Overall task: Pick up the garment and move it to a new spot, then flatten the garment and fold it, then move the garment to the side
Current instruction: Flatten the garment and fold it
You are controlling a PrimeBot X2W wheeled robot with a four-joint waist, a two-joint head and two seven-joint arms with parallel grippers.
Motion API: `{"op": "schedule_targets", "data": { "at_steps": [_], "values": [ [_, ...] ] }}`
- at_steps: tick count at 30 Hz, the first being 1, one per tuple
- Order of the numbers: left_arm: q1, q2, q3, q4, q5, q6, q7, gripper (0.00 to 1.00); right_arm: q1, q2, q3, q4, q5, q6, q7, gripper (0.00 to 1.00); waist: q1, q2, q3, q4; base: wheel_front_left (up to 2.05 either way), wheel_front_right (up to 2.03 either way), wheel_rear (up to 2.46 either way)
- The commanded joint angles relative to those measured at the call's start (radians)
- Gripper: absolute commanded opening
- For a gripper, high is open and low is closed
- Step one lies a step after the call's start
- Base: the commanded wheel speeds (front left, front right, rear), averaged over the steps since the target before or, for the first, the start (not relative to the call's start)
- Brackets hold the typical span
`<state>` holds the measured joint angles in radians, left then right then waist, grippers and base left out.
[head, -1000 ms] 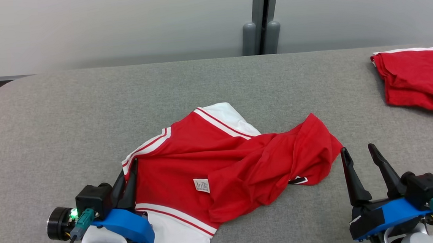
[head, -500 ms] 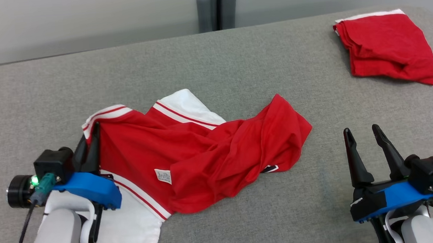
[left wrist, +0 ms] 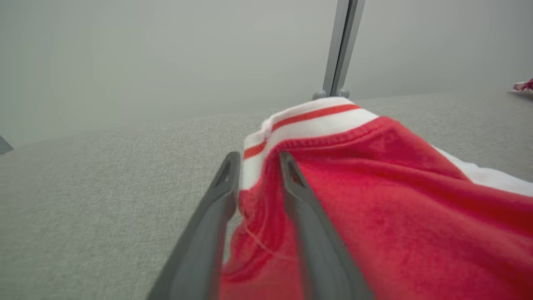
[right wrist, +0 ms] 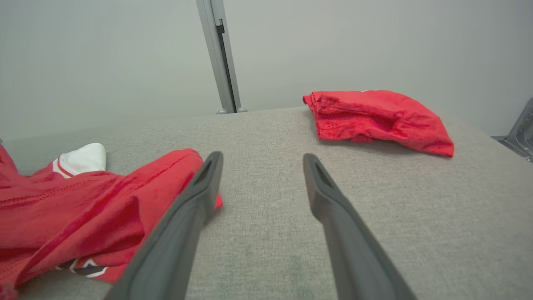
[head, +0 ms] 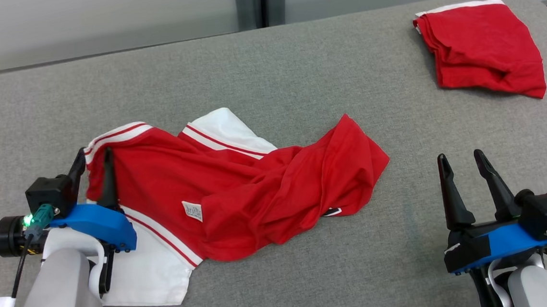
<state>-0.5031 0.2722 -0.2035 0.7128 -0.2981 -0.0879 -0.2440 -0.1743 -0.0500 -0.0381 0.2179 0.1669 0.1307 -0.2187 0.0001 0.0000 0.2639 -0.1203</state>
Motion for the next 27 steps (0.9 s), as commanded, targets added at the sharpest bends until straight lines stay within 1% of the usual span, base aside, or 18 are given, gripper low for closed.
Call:
{"op": "schedule_targets", "data": {
  "at_steps": [1,3,6,17,21,27],
  "values": [
    [-0.008,-0.007,-0.002,0.009,0.004,0.0,-0.01,1.0,-0.006,-0.001,-0.001,0.005,-0.003,0.0,-0.005,1.0,-0.0001,0.0,-0.008,0.007,0.0,0.0,0.0],
    [0.007,-0.016,0.002,0.006,0.006,0.001,-0.017,1.0,-0.001,-0.001,0.0,0.009,-0.004,0.0,-0.005,1.0,-0.0001,0.0,-0.022,0.02,0.0,0.0,0.0],
    [0.046,-0.039,0.001,-0.037,0.018,0.02,-0.022,1.0,0.012,-0.001,-0.006,0.015,-0.005,0.0,-0.005,1.0,-0.0001,0.0,-0.049,0.049,0.0,0.0,0.0],
    [0.285,-0.092,0.083,-0.364,0.066,0.07,-0.022,1.0,0.048,-0.001,0.006,0.031,0.003,0.0,0.004,1.0,-0.0001,0.0,-0.141,0.144,0.0,0.0,0.0],
    [0.367,-0.11,0.107,-0.447,0.091,0.075,-0.022,1.0,0.067,-0.001,0.008,0.036,0.008,0.0,0.005,1.0,-0.0001,0.0,-0.17,0.165,0.0,0.0,0.0],
    [0.455,-0.139,0.129,-0.505,0.116,0.077,-0.022,1.0,0.089,-0.001,0.009,0.032,0.013,0.0,0.014,1.0,-0.0001,0.0,-0.196,0.184,0.0,0.0,0.0]
  ]
}}
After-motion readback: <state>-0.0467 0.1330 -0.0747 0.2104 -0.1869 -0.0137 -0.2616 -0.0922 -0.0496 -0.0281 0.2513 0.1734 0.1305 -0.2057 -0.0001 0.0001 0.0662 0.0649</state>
